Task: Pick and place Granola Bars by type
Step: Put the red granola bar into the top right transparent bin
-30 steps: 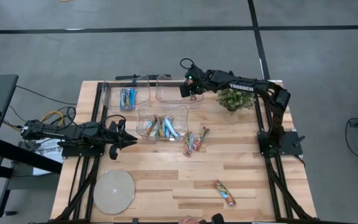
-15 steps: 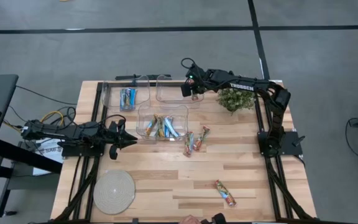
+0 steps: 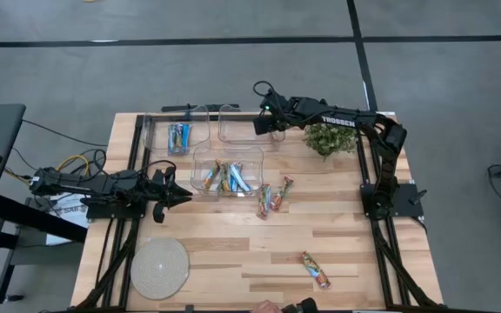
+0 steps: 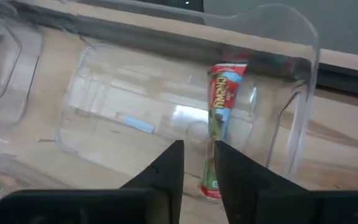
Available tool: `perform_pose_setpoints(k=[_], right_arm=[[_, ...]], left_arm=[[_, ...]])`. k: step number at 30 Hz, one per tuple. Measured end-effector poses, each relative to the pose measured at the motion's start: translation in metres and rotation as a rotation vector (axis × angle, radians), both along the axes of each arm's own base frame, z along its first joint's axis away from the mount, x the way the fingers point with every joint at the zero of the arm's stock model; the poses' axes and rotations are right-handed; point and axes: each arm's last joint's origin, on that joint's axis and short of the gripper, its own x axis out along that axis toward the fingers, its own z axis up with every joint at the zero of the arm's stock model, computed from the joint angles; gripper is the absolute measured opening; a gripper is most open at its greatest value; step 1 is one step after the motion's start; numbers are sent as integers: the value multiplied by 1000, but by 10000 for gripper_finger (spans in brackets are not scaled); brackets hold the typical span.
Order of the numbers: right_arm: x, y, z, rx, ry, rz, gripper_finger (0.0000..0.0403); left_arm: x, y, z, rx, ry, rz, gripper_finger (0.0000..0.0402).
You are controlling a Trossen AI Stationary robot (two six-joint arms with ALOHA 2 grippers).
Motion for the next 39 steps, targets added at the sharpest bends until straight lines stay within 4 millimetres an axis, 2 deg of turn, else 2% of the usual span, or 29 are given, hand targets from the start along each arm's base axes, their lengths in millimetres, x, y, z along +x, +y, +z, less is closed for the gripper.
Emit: perform_pose_setpoints(k=[11, 25, 33, 39], right_arm=[[2, 0, 2, -20, -19, -8, 77], [18, 7, 35, 69, -184, 108, 76], [20, 12, 35, 194, -253, 122, 76], [21, 12, 36, 222, -275, 103, 76]], left_arm=[[0, 0, 0, 0, 0, -1, 73], [0, 0, 0, 0, 1, -1, 73], [0, 0, 0, 0, 1, -1, 73], [0, 0, 0, 0, 1, -1, 73]])
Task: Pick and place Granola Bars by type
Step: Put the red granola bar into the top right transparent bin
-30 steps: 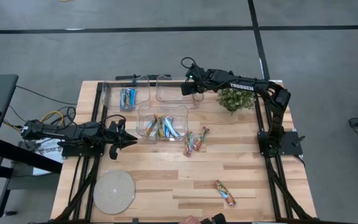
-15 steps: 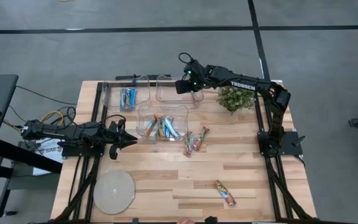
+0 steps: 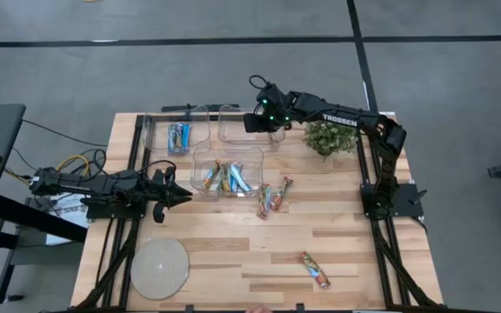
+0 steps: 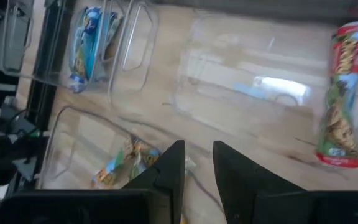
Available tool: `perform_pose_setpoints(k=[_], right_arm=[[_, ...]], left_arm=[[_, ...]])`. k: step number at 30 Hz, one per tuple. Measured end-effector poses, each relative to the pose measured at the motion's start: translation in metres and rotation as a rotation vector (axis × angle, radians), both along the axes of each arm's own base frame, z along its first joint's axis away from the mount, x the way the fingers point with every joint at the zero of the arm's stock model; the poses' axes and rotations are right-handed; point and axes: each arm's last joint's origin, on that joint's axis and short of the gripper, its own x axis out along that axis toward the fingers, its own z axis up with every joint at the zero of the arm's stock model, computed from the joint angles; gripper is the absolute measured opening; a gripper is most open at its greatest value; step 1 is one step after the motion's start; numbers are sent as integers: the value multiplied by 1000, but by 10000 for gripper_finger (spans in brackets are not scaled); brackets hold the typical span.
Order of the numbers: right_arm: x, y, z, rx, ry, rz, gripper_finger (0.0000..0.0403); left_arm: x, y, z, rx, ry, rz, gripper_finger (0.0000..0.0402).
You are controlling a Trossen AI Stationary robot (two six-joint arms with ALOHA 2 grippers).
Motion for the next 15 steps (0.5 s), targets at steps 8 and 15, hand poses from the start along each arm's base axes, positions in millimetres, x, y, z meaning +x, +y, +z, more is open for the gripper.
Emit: perform_pose_setpoints(k=[8, 15], right_arm=[[7, 10, 3, 11, -46, 82, 76], [14, 36, 16, -77, -82, 233, 75]], left_arm=[[0, 0, 0, 0, 0, 0, 73], [0, 0, 0, 0, 0, 0, 73]])
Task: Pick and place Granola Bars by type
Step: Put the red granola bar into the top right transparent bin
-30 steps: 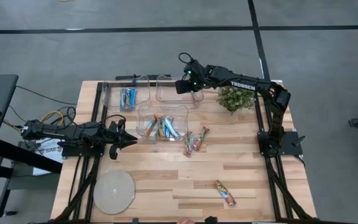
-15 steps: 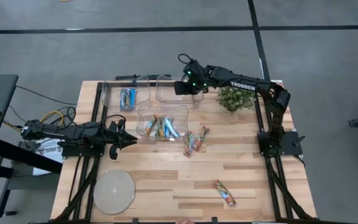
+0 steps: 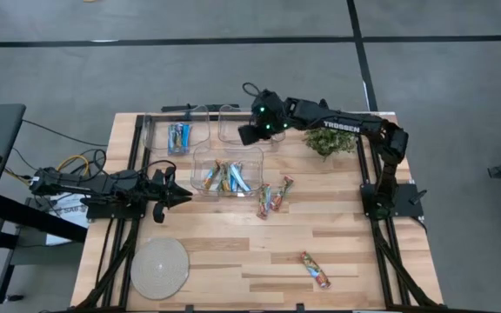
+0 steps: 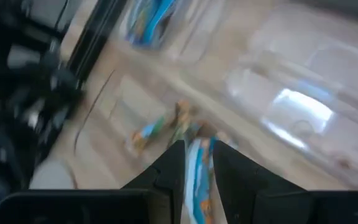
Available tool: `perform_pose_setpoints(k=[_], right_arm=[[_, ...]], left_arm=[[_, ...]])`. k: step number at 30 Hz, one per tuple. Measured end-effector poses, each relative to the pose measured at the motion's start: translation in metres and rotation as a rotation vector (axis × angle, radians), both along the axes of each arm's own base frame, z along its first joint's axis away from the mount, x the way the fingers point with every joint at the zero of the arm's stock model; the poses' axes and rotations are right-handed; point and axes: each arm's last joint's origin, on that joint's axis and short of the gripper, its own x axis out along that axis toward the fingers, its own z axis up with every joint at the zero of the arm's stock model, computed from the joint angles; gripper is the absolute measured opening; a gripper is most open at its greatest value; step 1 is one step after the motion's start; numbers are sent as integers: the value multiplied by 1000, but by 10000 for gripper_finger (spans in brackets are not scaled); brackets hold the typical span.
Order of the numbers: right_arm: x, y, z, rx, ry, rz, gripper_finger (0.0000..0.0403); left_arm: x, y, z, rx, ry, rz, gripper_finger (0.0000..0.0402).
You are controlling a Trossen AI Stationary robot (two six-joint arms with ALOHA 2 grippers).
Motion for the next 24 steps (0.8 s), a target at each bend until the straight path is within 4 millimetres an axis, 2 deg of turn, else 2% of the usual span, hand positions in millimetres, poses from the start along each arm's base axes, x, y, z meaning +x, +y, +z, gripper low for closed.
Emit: perform_pose_setpoints(k=[6, 10, 14, 18, 24], right_arm=[[10, 39, -1, 9, 1, 241, 75], [15, 72, -4, -34, 27, 410, 75], [12, 106, 2, -88, 48, 566, 75], [-3, 141, 18, -204, 70, 740, 75], [-40, 188, 33, -424, 248, 977, 75]], left_arm=[[0, 0, 0, 0, 0, 0, 73], [0, 0, 0, 0, 0, 0, 73], [0, 0, 0, 0, 0, 0, 73], [0, 0, 0, 0, 0, 0, 73], [0, 0, 0, 0, 0, 0, 73]])
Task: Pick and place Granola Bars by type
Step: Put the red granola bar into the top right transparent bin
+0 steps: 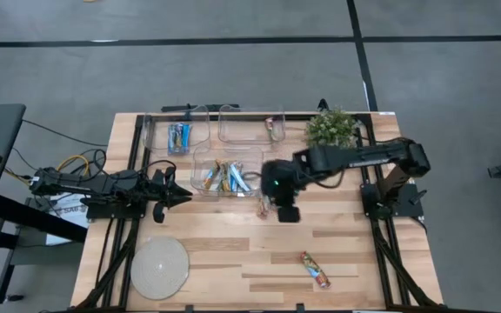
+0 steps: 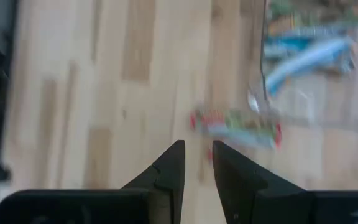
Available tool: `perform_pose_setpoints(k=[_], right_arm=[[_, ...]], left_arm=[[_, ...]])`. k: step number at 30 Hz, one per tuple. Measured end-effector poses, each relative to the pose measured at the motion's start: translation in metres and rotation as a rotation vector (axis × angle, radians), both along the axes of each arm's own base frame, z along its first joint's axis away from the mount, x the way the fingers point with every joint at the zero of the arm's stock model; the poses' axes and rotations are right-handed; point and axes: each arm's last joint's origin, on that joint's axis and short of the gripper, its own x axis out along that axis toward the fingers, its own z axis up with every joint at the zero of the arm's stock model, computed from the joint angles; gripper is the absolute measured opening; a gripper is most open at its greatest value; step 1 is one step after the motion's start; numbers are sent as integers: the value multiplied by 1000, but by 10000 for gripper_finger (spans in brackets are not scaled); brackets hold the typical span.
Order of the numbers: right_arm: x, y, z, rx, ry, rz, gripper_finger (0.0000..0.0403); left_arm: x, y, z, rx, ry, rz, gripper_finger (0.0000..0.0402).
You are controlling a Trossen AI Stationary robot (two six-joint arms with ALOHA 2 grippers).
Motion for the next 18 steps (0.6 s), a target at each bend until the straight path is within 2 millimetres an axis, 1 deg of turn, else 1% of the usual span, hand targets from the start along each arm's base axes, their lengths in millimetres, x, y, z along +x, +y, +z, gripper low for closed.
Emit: perform_pose_setpoints(k=[2, 4, 8, 13, 18], right_arm=[[-11, 11, 1, -54, 52, 11, 75], [-19, 21, 1, -79, 109, -30, 75], [-32, 39, -2, -64, 214, -153, 76], [-41, 60, -5, -9, 279, -344, 78], [-52, 77, -5, -4, 311, -513, 104]], left_arm=[[0, 0, 0, 0, 0, 0, 73], [0, 0, 0, 0, 0, 0, 73], [0, 0, 0, 0, 0, 0, 73], [0, 0, 0, 0, 0, 0, 73], [0, 0, 0, 0, 0, 0, 73]])
